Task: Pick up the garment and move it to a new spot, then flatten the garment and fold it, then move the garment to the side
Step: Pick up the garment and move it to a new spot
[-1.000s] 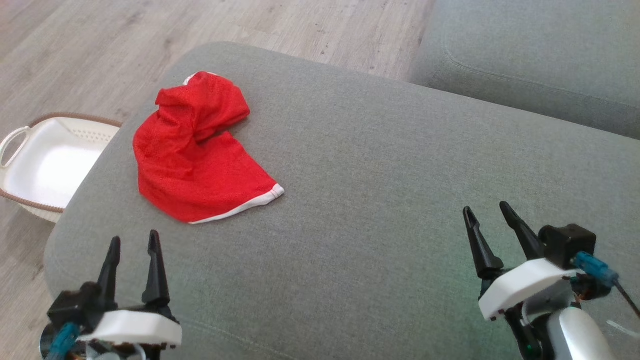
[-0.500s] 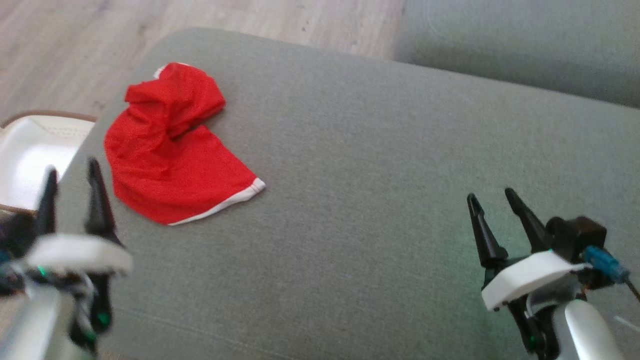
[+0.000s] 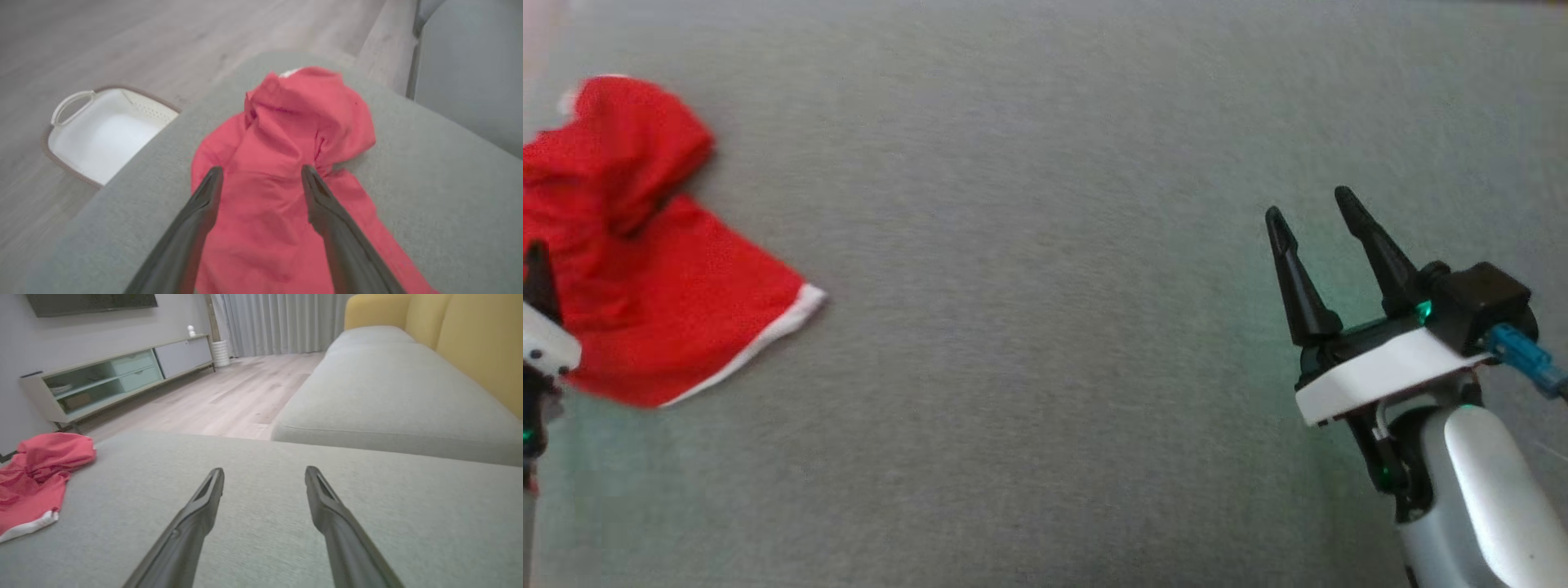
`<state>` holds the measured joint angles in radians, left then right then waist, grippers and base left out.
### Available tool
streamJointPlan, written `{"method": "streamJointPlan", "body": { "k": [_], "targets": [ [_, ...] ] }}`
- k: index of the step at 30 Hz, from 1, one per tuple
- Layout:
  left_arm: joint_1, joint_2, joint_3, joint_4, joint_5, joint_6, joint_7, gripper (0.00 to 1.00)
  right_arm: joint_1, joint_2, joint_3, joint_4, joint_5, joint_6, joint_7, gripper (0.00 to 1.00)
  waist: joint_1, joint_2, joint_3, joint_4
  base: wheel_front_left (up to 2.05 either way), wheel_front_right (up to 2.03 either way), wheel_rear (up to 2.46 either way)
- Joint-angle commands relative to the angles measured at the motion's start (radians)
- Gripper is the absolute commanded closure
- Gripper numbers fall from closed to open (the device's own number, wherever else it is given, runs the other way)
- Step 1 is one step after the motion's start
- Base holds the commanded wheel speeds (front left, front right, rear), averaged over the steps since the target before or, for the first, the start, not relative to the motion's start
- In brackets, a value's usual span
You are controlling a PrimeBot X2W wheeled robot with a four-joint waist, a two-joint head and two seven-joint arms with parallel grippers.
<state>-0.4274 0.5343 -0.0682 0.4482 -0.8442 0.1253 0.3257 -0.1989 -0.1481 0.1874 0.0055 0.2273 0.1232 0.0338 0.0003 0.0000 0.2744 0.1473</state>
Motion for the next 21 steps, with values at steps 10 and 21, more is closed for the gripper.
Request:
{"method": "streamJointPlan", "body": {
  "k": [10,21],
  "targets": [
    [0.003,0.064,0.107,0.066,-0.168,0.133,0.321,0.00,-0.058,-0.022,0.037,-0.070,-0.001,0.008,-0.029,0.00,-0.0003,0.0000,0.161,-0.178,0.00,0.00,0.00],
    [0.061,0.099,0.124,-0.090,-0.159,0.174,0.337,1.00,-0.053,-0.018,0.031,-0.058,0.010,0.008,-0.034,0.00,-0.0003,0.0000,0.108,-0.158,0.00,0.00,0.00]
  ]
}}
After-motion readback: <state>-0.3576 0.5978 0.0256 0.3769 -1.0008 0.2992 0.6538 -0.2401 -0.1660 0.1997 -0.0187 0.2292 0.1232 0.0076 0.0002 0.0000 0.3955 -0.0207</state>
